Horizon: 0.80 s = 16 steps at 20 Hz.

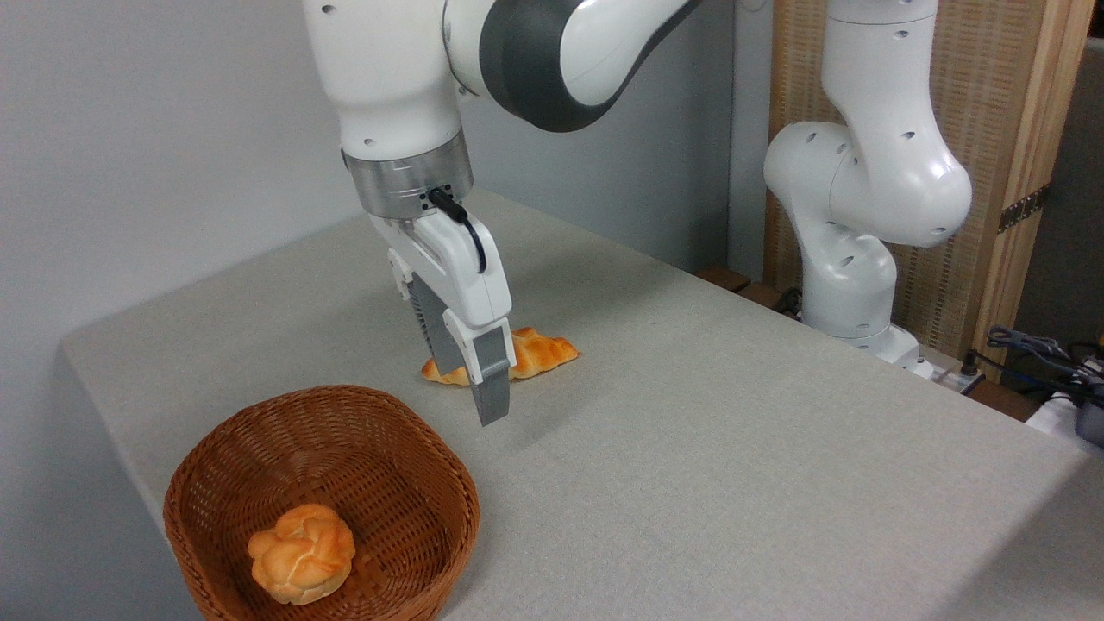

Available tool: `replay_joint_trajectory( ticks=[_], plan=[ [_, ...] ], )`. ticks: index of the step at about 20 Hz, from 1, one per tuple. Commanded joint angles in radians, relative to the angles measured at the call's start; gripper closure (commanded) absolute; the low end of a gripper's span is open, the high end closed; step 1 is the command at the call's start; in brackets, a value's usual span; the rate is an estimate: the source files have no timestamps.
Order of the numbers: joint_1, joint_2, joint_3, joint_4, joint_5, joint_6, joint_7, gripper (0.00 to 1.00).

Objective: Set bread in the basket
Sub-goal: 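Lower the open gripper down over the golden croissant, then close the gripper fingers around the middle of the croissant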

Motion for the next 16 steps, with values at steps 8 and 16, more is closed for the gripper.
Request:
replay_joint_trajectory(
  ticks=[8,16],
  plan=[
    [-0.182,-0.171,0.02,-0.253,0.011,-0.019,0.206,0.0],
    [-0.309,-0.159,0.02,-0.299,0.011,-0.016,0.194,0.0]
  ],
)
